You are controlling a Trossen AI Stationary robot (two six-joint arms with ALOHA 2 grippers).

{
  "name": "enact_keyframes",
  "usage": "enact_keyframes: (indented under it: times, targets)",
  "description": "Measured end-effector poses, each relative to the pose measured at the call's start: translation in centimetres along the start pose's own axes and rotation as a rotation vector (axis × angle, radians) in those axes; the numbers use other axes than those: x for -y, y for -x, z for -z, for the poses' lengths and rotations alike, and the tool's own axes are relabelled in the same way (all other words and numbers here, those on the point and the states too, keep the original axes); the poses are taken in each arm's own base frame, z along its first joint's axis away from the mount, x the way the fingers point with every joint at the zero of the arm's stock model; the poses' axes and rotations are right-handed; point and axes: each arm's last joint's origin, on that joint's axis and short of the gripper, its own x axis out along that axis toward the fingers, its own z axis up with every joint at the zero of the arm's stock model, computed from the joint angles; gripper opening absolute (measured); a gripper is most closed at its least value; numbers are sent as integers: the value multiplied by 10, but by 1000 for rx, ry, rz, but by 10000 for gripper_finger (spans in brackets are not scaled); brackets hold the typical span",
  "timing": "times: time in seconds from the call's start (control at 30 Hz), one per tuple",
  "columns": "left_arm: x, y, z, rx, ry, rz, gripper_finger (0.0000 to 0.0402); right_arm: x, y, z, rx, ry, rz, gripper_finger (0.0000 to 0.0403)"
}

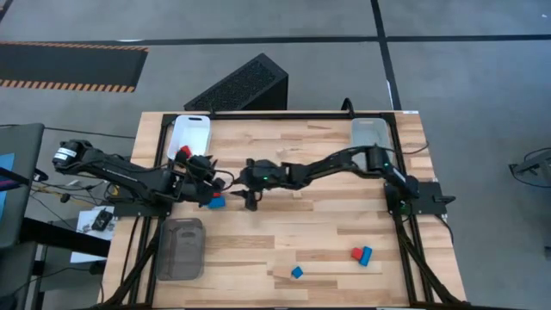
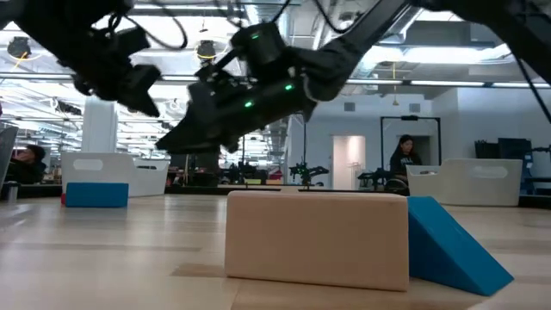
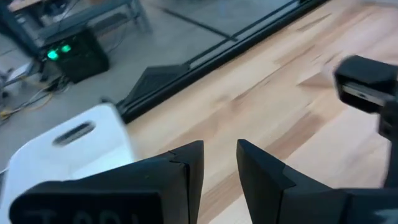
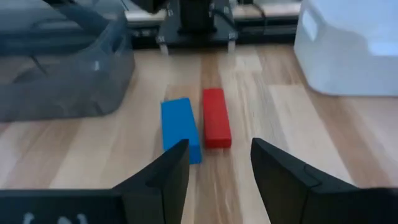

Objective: Sort & place blocks by color
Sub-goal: Put the top red block into the white bin

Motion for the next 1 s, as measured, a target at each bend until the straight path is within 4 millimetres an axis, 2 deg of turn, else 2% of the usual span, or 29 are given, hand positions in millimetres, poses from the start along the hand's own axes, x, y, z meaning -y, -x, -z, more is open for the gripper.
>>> enact_keyframes:
  times: [0.2,0.47,0.73,1.0]
  targets:
    - [-7,-4,17,-33,11,-35,87,3,-30,-1,-27,21,-1,196]
    - [-13,-6,28,-78,40,-56,87,9,-62,1,-40,28,4,194]
    - [-15,-5,30,-102,50,-63,87,10,-71,5,-83,43,2,195]
    - [-15,-5,30,-106,50,-61,87,-6,-72,14,-158,104,-31,193]
